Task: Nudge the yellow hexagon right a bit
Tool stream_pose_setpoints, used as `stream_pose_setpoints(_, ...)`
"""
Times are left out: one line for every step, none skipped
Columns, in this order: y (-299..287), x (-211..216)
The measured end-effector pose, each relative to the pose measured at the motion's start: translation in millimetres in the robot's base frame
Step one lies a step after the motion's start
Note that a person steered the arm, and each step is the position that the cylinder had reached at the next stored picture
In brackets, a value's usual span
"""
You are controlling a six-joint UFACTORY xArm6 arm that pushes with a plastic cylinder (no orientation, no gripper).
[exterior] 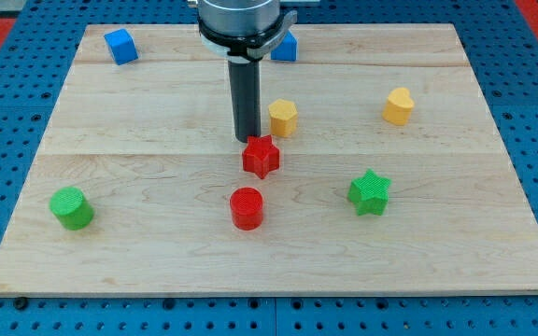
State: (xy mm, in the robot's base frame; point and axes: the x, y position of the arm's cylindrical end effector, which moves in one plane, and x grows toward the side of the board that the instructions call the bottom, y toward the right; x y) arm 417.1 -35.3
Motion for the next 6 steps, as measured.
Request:
stream_pose_setpoints(-16, -9)
stream_pose_setpoints(-22, -13)
stream_pose_setpoints(-23, -13)
stream_pose_setpoints(-28, -14)
stream_pose_setpoints(-27, -17)
stream_pose_setpoints(-27, -23)
